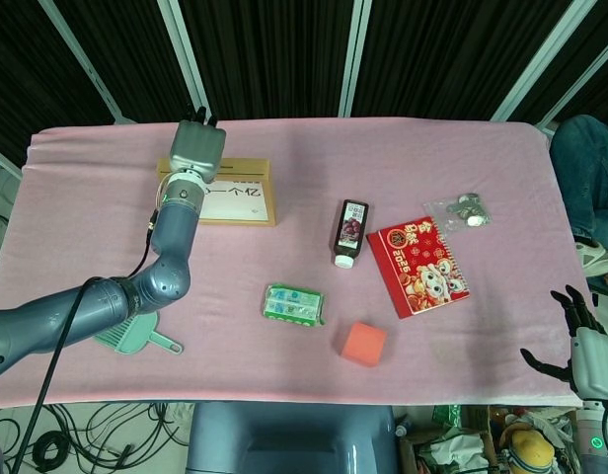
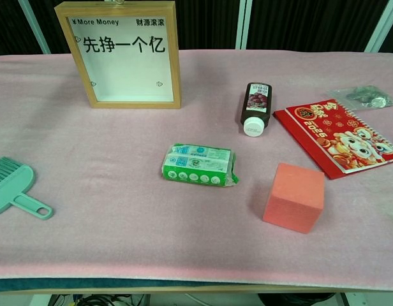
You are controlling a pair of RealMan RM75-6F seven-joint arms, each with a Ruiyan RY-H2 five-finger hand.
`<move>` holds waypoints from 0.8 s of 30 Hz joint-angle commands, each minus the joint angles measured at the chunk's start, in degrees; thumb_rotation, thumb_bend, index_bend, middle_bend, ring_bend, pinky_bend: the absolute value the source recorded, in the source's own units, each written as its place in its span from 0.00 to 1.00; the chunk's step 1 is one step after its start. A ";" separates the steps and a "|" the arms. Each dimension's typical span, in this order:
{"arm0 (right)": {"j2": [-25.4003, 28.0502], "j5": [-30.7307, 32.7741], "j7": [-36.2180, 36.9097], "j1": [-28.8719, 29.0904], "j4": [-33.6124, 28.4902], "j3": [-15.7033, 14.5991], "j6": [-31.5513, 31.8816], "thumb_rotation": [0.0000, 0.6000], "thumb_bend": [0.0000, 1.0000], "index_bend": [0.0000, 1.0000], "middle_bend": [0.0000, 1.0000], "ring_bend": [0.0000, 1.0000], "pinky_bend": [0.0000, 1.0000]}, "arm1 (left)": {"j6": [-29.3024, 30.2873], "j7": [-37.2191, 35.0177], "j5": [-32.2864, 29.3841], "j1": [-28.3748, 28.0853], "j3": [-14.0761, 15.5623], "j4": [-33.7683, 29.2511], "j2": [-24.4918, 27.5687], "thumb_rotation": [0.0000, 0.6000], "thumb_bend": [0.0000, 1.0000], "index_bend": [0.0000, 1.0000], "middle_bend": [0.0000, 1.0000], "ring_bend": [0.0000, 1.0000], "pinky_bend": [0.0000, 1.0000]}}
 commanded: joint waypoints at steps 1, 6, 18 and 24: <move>0.01 0.01 0.00 -0.01 0.01 -0.01 -0.01 1.00 0.09 0.15 0.02 0.14 0.21 | 0.05 0.23 0.12 -0.16 0.25 0.45 -0.42 1.00 0.46 0.65 0.16 0.00 0.00; 0.04 0.05 0.12 -0.01 -0.02 0.00 -0.08 1.00 0.09 0.15 0.02 0.14 0.21 | 0.14 0.19 0.19 -0.31 0.18 0.71 -0.75 1.00 0.46 0.65 0.16 0.00 0.00; 0.13 0.20 0.35 -0.03 -0.16 0.04 -0.18 1.00 0.09 0.15 0.02 0.14 0.21 | 0.33 0.59 -0.02 -0.46 0.17 1.41 -1.21 1.00 0.46 0.65 0.16 0.00 0.00; 0.19 0.43 0.46 -0.02 -0.19 0.10 -0.33 1.00 0.09 0.15 0.02 0.14 0.21 | 0.15 0.83 -0.19 -0.41 0.31 2.08 -1.67 1.00 0.46 0.65 0.15 0.00 0.00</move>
